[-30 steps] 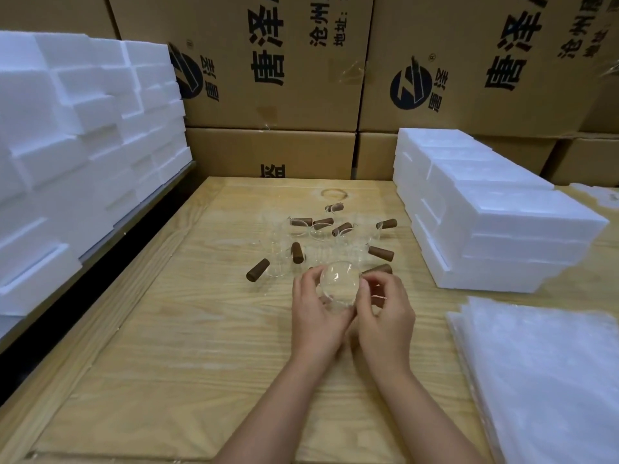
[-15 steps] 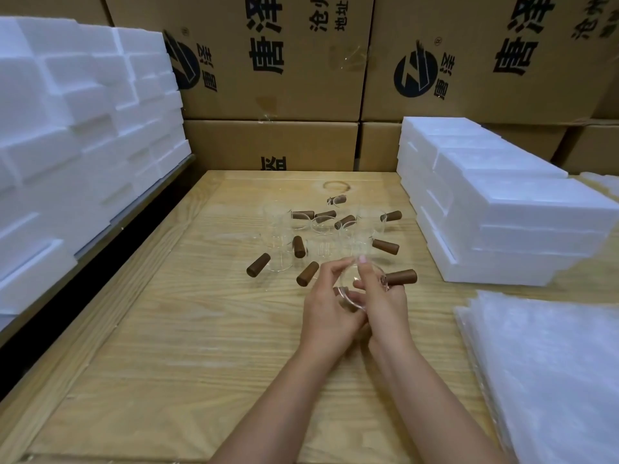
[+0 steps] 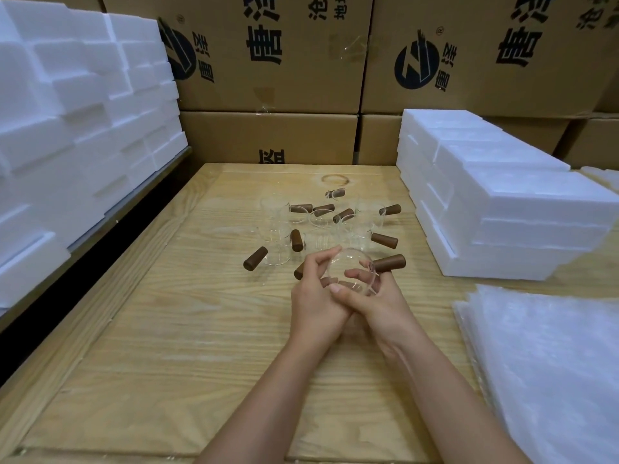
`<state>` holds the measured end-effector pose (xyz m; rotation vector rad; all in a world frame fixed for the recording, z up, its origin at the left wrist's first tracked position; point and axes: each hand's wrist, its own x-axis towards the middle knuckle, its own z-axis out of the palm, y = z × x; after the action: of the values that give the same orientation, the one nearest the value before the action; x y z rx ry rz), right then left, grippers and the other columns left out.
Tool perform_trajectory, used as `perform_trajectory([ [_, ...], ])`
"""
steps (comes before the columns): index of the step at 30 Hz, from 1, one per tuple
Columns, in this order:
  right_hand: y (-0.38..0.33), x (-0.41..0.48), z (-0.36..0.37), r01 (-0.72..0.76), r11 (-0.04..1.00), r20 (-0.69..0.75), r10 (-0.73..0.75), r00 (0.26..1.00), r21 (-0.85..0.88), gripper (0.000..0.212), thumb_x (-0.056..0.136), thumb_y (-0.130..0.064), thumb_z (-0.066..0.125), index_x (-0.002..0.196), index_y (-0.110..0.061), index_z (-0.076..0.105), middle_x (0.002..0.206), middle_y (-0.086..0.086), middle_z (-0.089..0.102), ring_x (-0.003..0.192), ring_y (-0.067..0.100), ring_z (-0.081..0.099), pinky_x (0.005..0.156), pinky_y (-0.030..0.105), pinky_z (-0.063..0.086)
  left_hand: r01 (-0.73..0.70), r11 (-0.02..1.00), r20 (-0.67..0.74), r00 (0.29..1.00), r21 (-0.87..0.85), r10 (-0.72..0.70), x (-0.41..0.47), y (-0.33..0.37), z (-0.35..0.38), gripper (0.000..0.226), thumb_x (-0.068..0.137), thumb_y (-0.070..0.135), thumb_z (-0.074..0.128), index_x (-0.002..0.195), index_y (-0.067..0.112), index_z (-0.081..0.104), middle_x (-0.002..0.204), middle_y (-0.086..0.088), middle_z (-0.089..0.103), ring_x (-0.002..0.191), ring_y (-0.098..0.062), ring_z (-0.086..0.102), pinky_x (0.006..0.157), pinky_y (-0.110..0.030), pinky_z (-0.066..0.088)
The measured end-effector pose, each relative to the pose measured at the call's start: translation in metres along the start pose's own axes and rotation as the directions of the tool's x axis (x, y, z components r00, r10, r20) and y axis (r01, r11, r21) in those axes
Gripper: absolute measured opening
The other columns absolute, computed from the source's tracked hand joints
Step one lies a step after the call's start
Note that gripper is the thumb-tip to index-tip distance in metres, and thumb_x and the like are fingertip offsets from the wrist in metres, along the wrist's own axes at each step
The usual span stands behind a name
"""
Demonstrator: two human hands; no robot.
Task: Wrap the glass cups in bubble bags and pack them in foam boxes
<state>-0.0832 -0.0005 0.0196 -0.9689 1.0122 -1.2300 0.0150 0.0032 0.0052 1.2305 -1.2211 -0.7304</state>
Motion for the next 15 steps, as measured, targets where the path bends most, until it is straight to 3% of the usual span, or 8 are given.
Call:
perform_trajectory([
  [3,-0.003,-0.002,-0.008,-0.005,1.0,0.067,0.007,0.998,-0.031,0.056,0.066,0.0,0.078,0.115,-0.011,0.051,0.121,0.006,0.06,0.112,0.022,0.062,0.09,0.037,0.054,0.042,0.994,0.003,0.999,-0.096,-0.042,0.003,-0.001,-0.002,0.064,0.053,0.022,0.082,0.097,0.058,0.053,0.105,0.026,0.067,0.08,0.0,0.069,0.067,-0.011,0.049],
  [7,-0.009,-0.003,-0.014,-0.01,1.0,0.128,0.009,0.992,0.006,0.05,0.066,-0.007,0.075,0.112,-0.011,0.056,0.121,0.004,0.065,0.109,0.015,0.064,0.082,0.025,0.054,0.032,0.99,0.016,0.999,-0.136,-0.03,0.006,-0.002,-0.007,0.065,0.049,0.029,0.085,0.095,0.06,0.052,0.109,0.032,0.063,0.089,-0.002,0.068,0.074,-0.016,0.051],
  [10,-0.01,-0.001,-0.017,-0.022,1.0,0.148,0.02,0.989,0.014,0.041,0.071,-0.007,0.071,0.11,-0.012,0.059,0.119,0.004,0.067,0.109,0.015,0.064,0.091,0.03,0.052,0.031,0.986,0.02,0.999,-0.162,-0.029,0.007,-0.002,-0.009,0.063,0.045,0.036,0.086,0.093,0.061,0.053,0.11,0.028,0.064,0.093,-0.005,0.068,0.078,-0.018,0.052],
  [12,-0.01,0.0,-0.018,-0.03,0.999,0.141,0.024,0.99,0.037,0.038,0.073,-0.007,0.07,0.109,-0.012,0.06,0.117,0.005,0.068,0.11,0.016,0.064,0.096,0.034,0.048,0.029,0.987,0.02,0.999,-0.159,-0.027,0.007,-0.002,-0.01,0.064,0.047,0.032,0.089,0.093,0.06,0.054,0.112,0.023,0.065,0.094,-0.004,0.067,0.078,-0.017,0.051],
  [15,-0.011,0.001,-0.017,-0.03,0.992,0.144,0.012,0.989,0.124,0.039,0.068,-0.017,0.07,0.105,-0.008,0.062,0.11,0.006,0.071,0.107,0.018,0.065,0.089,0.028,0.054,0.003,0.989,0.019,1.0,-0.15,0.0,0.007,-0.003,-0.011,0.067,0.055,0.014,0.092,0.101,0.044,0.054,0.119,0.014,0.063,0.096,0.007,0.063,0.077,-0.012,0.049],
])
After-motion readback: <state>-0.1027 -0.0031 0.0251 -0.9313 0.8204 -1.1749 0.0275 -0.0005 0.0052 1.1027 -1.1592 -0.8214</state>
